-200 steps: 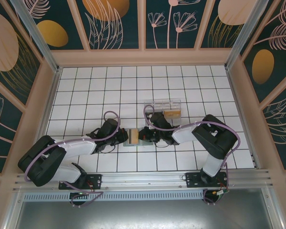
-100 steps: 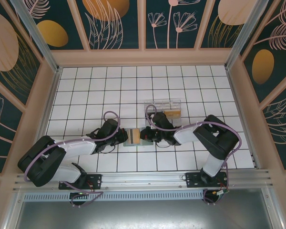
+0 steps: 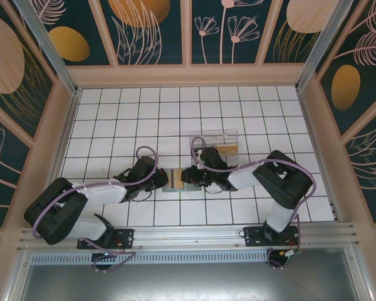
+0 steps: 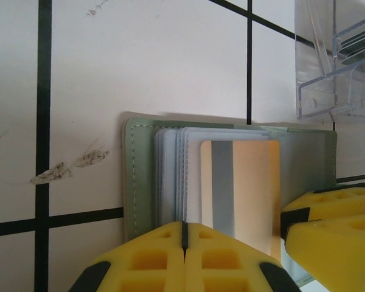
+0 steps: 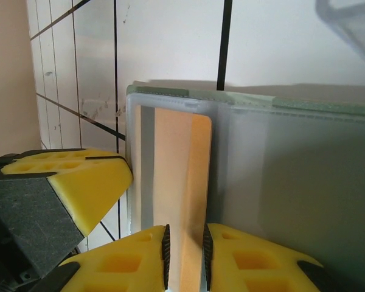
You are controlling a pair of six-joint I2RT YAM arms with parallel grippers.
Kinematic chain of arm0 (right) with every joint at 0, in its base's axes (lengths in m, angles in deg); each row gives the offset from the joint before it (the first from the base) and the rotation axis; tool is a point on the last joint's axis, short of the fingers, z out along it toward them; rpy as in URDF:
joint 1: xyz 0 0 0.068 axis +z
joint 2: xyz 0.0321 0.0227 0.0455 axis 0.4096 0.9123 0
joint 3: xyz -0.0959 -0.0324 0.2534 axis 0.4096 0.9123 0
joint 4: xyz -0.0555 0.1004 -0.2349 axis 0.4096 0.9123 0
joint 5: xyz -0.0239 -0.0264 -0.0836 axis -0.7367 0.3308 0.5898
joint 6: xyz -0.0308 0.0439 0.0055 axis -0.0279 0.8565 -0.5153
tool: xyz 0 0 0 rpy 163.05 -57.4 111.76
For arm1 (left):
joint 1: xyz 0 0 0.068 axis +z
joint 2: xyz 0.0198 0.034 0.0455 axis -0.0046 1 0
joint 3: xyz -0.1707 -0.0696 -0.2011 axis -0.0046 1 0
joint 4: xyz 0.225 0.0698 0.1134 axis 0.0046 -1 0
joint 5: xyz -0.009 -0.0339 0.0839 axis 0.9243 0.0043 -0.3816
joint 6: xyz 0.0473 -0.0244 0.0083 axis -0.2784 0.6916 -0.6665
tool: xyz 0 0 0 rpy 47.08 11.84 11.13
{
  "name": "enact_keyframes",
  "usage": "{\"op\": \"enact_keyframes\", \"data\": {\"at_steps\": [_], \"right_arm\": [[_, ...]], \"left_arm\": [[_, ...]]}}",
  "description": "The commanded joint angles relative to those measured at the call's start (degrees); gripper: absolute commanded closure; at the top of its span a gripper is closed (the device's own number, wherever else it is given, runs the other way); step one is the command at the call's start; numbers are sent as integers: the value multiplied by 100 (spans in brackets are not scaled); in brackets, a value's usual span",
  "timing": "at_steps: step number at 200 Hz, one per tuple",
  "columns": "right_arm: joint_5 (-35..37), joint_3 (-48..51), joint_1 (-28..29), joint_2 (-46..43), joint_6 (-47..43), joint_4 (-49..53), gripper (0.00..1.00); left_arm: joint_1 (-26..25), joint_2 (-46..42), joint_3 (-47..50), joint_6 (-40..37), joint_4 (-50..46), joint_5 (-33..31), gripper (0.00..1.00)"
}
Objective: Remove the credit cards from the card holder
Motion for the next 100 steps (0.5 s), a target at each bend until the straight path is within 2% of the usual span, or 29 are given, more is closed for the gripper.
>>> {"op": "enact_keyframes", "data": {"at_steps": [1,73,89,100], "right_arm": [[-66,-93,12,194,52,-87,76],[-101,-155,54,359,133,-243,76],[-101,-158,59,381,160,-265,81],[-93,-147,63,371,161,-266,87]], "left_arm": [[6,172,169,46,-166,39,100],[-5,164,256,100,-72,96,100],[-6,148,272,104,-74,87,100],[-3,134,281,109,-75,80,100]]}}
